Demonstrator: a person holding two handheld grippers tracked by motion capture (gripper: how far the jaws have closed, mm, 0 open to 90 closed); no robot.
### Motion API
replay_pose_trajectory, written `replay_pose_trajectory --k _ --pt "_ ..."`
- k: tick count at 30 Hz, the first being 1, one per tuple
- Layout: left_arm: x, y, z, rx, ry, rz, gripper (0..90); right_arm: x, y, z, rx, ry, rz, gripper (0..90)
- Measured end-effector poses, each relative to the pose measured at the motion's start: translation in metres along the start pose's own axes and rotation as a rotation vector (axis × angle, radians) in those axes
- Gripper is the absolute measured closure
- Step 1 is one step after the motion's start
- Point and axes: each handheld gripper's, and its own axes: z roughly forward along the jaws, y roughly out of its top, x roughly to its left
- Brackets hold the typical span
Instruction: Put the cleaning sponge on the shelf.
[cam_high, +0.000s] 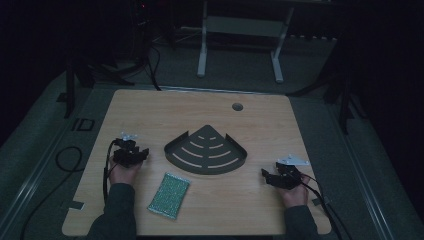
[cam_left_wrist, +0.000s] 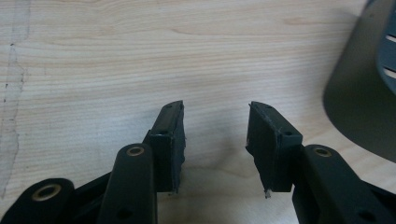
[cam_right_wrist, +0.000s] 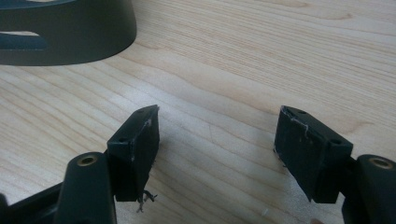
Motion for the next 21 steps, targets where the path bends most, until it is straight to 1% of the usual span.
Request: replay_pose_trajectory --k 1,3,5,6,8,10,11,12,13,15,17,20,21 --pt "0.000 -0.001 -0.003 0.003 0.007 -0.011 56.3 0.000 0.000 0.000 0.000 0.000 0.000 30.2" --pt "0.001 -0.002 -0.007 0.008 -0.011 -0.040 56.9 0.000 0.000 0.000 0.001 -0.001 -0.001 30.1" --pt "0.001 -0.002 -0.007 0.008 -0.011 -0.040 57.8 0.000 0.000 0.000 0.001 -0.002 0.001 30.1" --pt "0.001 -0.004 -0.017 0.017 -0.025 -0.047 58.1 0.000 0.000 0.000 0.002 -0.004 0.001 29.9" --pt "0.002 -0.005 -0.024 0.022 -0.035 -0.047 58.4 0.000 0.000 0.000 0.001 -0.003 0.002 29.8" --pt "0.002 -0.005 -0.024 0.022 -0.035 -0.047 58.6 0.000 0.000 0.000 0.002 -0.004 0.002 29.8" --pt "0.000 -0.004 -0.034 0.019 -0.057 -0.056 58.9 0.000 0.000 0.000 0.001 -0.004 0.003 29.8" --pt "0.000 -0.004 -0.034 0.019 -0.057 -0.056 58.9 0.000 0.000 0.000 0.002 -0.004 0.003 29.8" --pt "-0.002 -0.003 -0.038 0.018 -0.074 -0.052 59.0 0.000 0.000 0.000 0.002 -0.004 0.003 29.8" --pt "-0.005 -0.003 -0.041 0.021 -0.094 -0.041 59.3 0.000 0.000 0.000 0.001 -0.004 0.003 29.7" --pt "-0.009 -0.002 -0.045 0.029 -0.096 -0.025 60.0 0.000 0.000 0.000 0.001 -0.004 0.003 29.7" --pt "-0.016 0.000 -0.052 0.028 -0.113 -0.003 60.0 0.000 0.000 0.000 0.001 -0.005 0.003 29.8" --pt "-0.016 0.000 -0.052 0.028 -0.113 -0.003 60.1 0.000 0.000 0.000 0.001 -0.005 0.003 29.8"
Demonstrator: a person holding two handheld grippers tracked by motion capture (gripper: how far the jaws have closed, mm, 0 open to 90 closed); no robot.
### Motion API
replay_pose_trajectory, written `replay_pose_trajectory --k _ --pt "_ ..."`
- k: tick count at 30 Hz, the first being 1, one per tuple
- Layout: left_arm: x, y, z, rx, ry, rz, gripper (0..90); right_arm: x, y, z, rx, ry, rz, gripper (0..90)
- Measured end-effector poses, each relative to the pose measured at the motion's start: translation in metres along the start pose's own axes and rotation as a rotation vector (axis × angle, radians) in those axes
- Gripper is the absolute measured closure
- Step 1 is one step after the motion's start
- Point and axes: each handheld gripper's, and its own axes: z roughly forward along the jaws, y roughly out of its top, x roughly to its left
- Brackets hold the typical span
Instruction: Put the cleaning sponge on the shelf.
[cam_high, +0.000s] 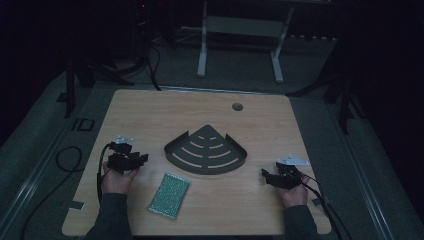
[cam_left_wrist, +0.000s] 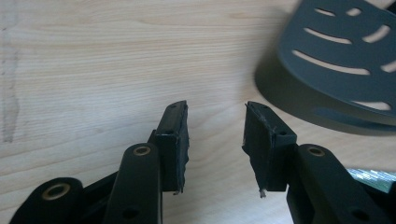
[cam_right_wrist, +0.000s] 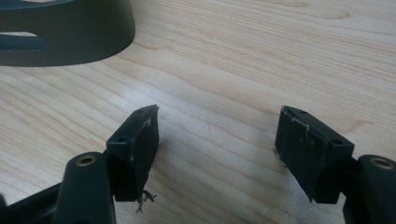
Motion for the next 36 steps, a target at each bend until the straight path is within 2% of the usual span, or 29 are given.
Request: replay_pose_trajectory --k 3,6,7,8,13,18,20,24,28,30,31,33,36 --pt "-0.010 0.002 -0.009 0.000 -0.018 0.034 60.7 0.000 0.000 0.000 0.000 0.000 -0.001 29.8" --pt "-0.018 0.003 -0.012 0.013 -0.030 0.071 60.9 0.000 0.000 0.000 0.001 0.000 -0.001 29.8" --pt "-0.018 0.003 -0.012 0.013 -0.030 0.071 60.9 0.000 0.000 0.000 0.001 0.000 -0.001 29.8" --pt "-0.023 0.003 -0.014 0.023 -0.036 0.090 61.2 0.000 0.000 0.000 0.001 0.000 -0.001 29.8" --pt "-0.032 0.004 -0.019 0.020 -0.053 0.107 60.1 0.000 0.000 0.000 0.001 0.001 -0.003 29.7" --pt "-0.035 0.004 -0.024 0.018 -0.067 0.118 61.4 0.000 0.000 0.000 0.001 0.001 -0.002 29.7" --pt "-0.038 0.003 -0.027 0.028 -0.078 0.137 61.9 0.000 0.000 0.000 0.001 0.000 -0.002 29.7" --pt "-0.047 0.002 -0.030 0.057 -0.113 0.200 71.8 0.000 0.000 0.000 0.000 0.001 -0.003 29.7" --pt "-0.057 0.000 -0.030 0.072 -0.129 0.239 79.3 0.000 0.000 0.000 0.000 0.000 -0.002 29.6" --pt "-0.059 -0.001 -0.031 0.071 -0.132 0.246 83.0 0.000 0.000 0.000 0.000 0.000 -0.002 29.6" --pt "-0.061 -0.002 -0.031 0.079 -0.158 0.257 85.4 0.000 0.000 0.000 0.000 0.000 -0.002 29.6" --pt "-0.064 -0.003 -0.031 0.091 -0.173 0.262 88.3 0.000 0.000 0.000 0.000 0.000 -0.002 29.6" --pt "-0.068 -0.004 -0.030 0.110 -0.185 0.275 89.6 0.000 0.000 0.000 0.000 0.000 -0.002 29.6"
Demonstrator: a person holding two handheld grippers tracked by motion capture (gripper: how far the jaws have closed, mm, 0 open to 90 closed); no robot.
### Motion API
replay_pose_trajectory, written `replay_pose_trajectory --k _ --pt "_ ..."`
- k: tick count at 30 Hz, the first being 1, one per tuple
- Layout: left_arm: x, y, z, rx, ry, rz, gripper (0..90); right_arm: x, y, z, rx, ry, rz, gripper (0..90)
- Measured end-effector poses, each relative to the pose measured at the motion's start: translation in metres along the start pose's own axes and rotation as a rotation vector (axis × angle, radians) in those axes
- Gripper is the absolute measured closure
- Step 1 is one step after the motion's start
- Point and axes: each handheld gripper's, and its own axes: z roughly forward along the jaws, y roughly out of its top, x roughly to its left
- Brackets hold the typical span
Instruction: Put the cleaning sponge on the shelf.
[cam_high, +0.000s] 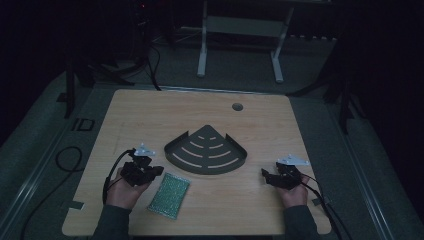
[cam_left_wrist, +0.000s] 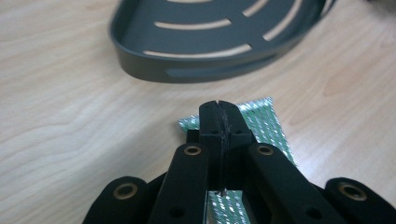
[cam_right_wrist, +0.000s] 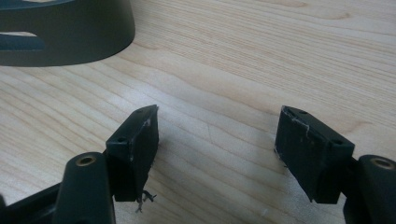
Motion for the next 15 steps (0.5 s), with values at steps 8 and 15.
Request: replay_pose_trajectory --k 8,15 --pt "-0.011 -0.003 0.014 0.085 -0.010 0.020 89.5 0.000 0.000 0.000 0.000 0.000 0.000 29.6" --pt "-0.018 -0.008 0.020 0.119 -0.042 0.085 89.7 0.000 0.000 0.000 0.000 0.000 0.000 29.6"
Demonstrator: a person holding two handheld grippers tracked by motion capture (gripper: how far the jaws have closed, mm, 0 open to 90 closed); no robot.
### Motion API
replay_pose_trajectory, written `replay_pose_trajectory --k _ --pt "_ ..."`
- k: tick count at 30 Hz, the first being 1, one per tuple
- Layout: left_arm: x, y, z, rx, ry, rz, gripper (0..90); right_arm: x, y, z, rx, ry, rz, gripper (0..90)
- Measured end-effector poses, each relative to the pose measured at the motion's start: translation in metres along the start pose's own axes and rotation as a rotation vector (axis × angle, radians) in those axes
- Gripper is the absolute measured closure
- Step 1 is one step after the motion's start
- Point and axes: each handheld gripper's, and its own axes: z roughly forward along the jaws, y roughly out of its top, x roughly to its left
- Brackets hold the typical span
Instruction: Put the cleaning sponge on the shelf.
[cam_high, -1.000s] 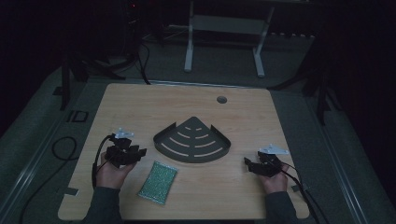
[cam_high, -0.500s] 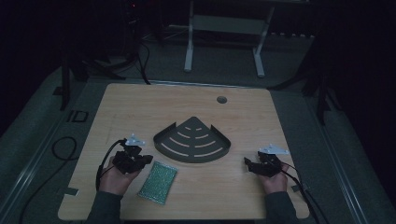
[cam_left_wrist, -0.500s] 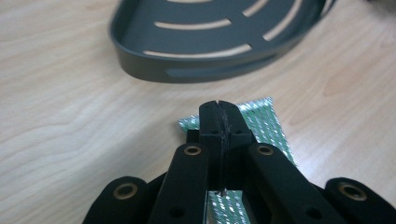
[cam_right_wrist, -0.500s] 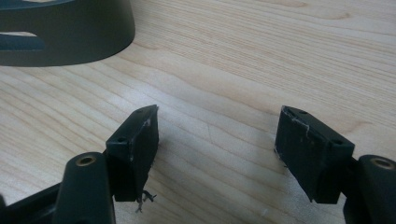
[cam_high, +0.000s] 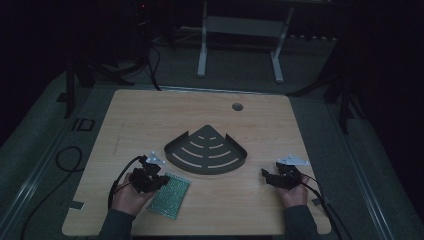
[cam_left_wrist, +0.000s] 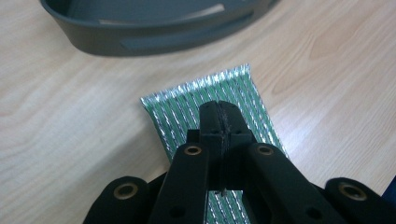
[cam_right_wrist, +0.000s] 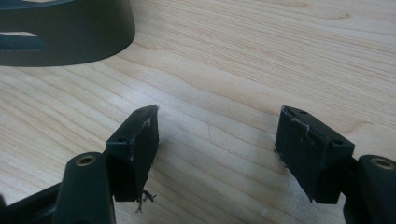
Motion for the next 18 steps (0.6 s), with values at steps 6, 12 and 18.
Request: replay_pose_trajectory --k 6,12,18 --pt "-0.005 -0.004 0.007 0.048 -0.014 0.014 90.0 0.000 0.000 0.000 0.000 0.000 0.000 29.6" --pt "-0.012 -0.010 0.011 0.098 -0.020 0.031 90.0 0.000 0.000 0.000 0.000 0.000 0.000 29.6" --pt "-0.020 -0.011 0.020 0.149 -0.031 0.055 90.0 0.000 0.000 0.000 0.000 0.001 -0.001 29.3"
